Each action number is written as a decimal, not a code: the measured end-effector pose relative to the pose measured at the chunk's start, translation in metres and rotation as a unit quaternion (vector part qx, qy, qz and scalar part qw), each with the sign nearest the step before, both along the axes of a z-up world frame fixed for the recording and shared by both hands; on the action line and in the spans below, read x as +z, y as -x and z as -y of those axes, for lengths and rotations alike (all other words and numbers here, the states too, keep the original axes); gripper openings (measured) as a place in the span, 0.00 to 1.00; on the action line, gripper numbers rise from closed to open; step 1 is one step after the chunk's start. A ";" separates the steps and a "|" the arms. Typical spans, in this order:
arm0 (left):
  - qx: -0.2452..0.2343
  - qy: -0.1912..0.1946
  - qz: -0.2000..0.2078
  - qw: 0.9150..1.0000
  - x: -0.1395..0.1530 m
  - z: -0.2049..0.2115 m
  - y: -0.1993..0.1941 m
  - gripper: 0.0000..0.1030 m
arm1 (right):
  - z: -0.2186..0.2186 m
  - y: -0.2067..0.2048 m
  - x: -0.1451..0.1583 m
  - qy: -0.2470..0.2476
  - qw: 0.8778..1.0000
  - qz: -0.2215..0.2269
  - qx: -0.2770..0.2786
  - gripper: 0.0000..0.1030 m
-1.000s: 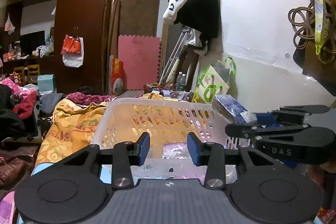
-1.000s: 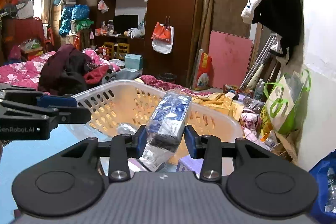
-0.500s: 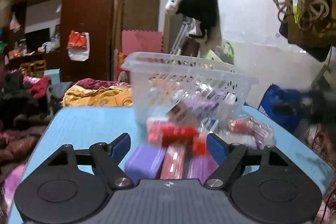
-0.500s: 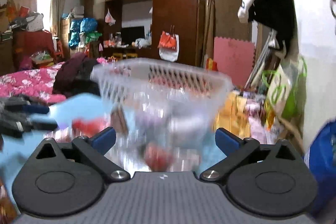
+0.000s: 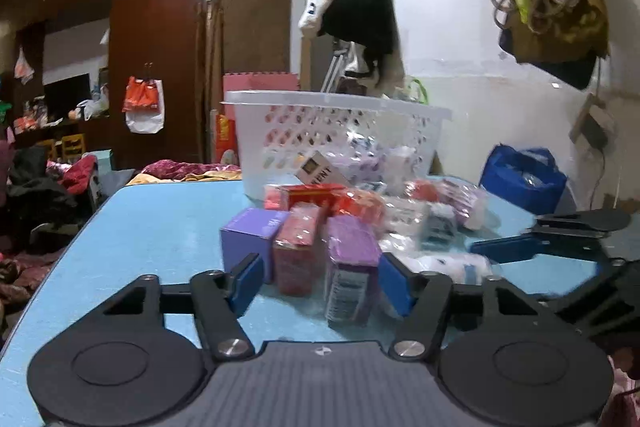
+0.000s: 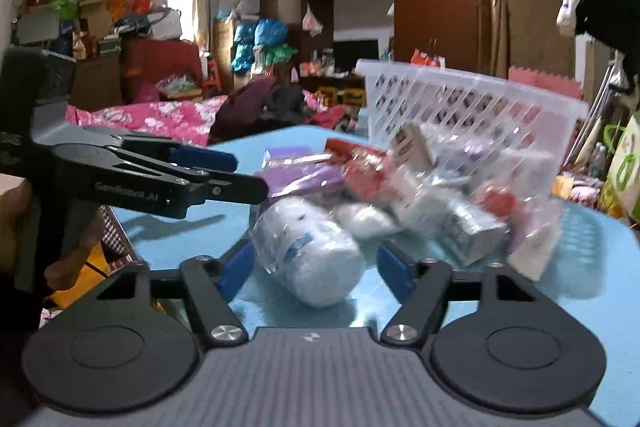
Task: Organize objects
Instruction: 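Grasp the purple box with the left tool while the right tool grasps the clear bottle, then carry both items over the white basket and open both tools to drop them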
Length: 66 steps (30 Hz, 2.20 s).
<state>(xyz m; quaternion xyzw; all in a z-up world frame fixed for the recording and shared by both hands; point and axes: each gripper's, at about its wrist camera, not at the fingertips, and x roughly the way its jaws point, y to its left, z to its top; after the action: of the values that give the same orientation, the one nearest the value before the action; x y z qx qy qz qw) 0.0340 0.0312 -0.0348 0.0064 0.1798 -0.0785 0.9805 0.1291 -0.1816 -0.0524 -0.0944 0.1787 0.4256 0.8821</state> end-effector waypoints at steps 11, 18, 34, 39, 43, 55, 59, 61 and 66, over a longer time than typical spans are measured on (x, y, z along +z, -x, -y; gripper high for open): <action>-0.010 -0.013 0.003 1.000 -0.008 0.019 0.002 0.63 | 0.044 0.012 -0.003 -0.041 0.998 0.002 -0.043 0.56; 0.022 -0.041 -0.009 0.999 -0.015 0.034 -0.010 0.38 | 0.064 0.005 -0.001 -0.077 0.995 -0.004 -0.067 0.57; 0.015 -0.006 0.077 0.997 0.014 0.021 0.016 0.37 | 0.088 0.002 0.010 -0.115 0.989 0.006 -0.091 0.57; 0.009 0.013 0.091 0.996 0.030 0.017 0.011 0.37 | 0.085 -0.001 0.023 -0.120 0.988 0.019 -0.092 0.56; 0.004 0.024 0.120 0.993 0.067 0.017 -0.005 0.37 | 0.074 -0.017 0.056 -0.114 0.987 0.049 -0.102 0.56; 0.011 0.045 0.006 0.999 0.123 0.023 -0.179 0.40 | 0.011 -0.136 0.100 -0.045 0.985 0.058 -0.159 0.58; 0.011 0.045 -0.021 0.999 0.111 0.018 -0.193 0.69 | 0.012 -0.125 0.096 -0.044 0.984 0.060 -0.159 0.91; 0.018 0.034 -0.007 0.999 0.110 0.015 -0.182 0.69 | 0.017 -0.114 0.097 -0.038 0.983 0.066 -0.166 0.91; 0.008 0.041 0.029 0.999 0.102 -0.003 -0.123 0.76 | 0.052 -0.076 0.093 -0.066 0.985 0.064 -0.146 1.00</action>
<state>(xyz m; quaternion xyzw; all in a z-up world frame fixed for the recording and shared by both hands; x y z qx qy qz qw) 0.1571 0.0341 0.0674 -0.0334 0.1476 -0.0781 0.9854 0.2055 -0.2334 0.0407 -0.0357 0.1049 0.2966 0.9486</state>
